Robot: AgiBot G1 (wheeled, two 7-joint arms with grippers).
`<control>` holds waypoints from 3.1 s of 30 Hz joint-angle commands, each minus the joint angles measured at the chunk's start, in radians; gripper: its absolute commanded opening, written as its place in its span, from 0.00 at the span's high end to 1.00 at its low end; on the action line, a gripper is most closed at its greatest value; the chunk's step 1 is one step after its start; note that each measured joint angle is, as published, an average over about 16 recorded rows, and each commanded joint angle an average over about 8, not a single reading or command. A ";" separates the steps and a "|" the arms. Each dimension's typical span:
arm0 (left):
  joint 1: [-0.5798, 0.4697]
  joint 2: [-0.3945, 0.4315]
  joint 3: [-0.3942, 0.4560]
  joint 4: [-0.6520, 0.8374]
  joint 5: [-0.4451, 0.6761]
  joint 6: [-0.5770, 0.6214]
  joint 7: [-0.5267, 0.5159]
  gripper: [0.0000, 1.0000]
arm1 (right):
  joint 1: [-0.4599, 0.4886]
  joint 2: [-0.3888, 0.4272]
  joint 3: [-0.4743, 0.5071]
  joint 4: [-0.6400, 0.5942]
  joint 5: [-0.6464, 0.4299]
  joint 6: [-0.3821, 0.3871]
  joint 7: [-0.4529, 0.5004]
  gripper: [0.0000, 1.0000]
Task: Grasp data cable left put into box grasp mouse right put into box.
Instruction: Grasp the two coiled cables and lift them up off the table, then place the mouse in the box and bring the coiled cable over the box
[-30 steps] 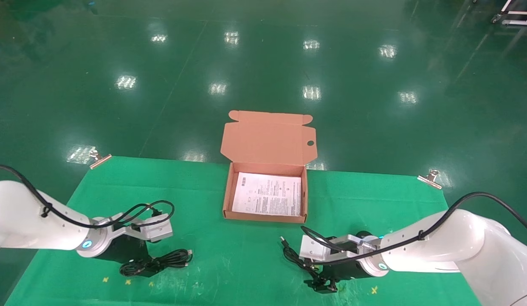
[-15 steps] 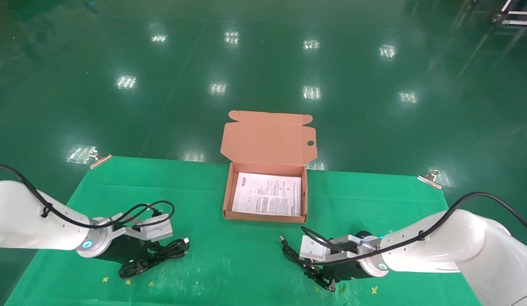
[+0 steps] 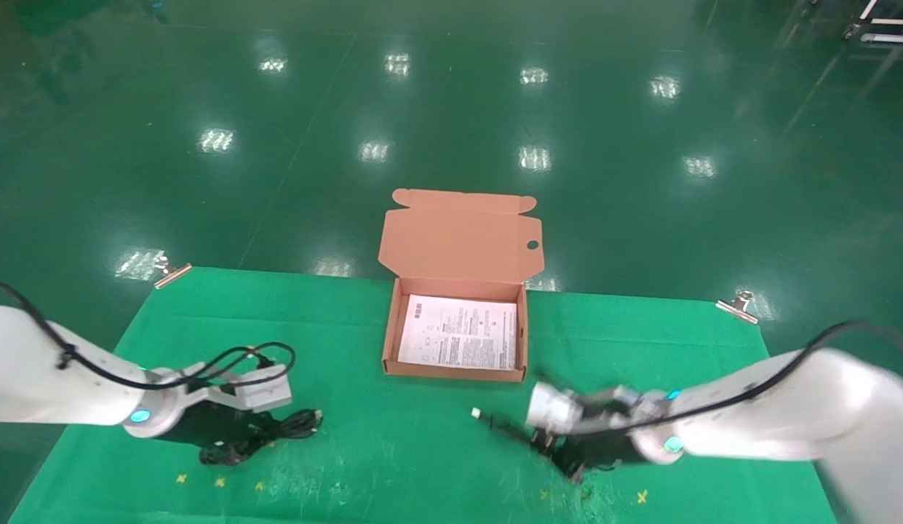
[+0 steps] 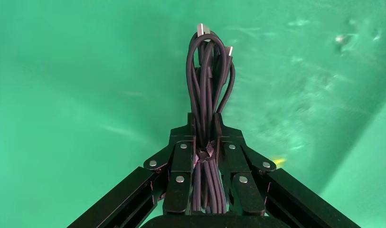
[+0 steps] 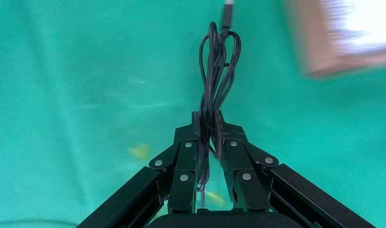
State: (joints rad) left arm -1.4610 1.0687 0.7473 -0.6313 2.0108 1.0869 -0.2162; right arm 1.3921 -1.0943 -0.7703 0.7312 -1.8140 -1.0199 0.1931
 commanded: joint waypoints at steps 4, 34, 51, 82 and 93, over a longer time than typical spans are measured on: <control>-0.006 -0.063 -0.014 -0.149 -0.001 -0.006 0.013 1.00 | 0.025 0.119 0.057 0.157 0.035 0.001 0.089 1.00; -0.121 0.076 -0.043 -0.400 0.311 -0.316 -0.154 1.00 | 0.443 -0.243 0.157 -0.198 0.129 0.213 -0.299 1.00; -0.078 -0.023 -0.043 -0.420 0.374 -0.236 -0.215 1.00 | 0.349 -0.261 0.102 -0.213 0.202 0.220 -0.304 1.00; -0.054 -0.052 -0.047 -0.503 0.435 -0.179 -0.300 1.00 | 0.179 -0.270 -0.152 -0.344 0.470 0.363 -0.178 1.00; -0.053 -0.052 -0.047 -0.504 0.436 -0.179 -0.301 1.00 | 0.172 -0.272 -0.227 -0.358 0.516 0.366 -0.199 0.31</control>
State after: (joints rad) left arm -1.5138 1.0172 0.7003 -1.1350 2.4459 0.9082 -0.5170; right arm 1.5632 -1.3628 -0.9931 0.3772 -1.3002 -0.6548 -0.0046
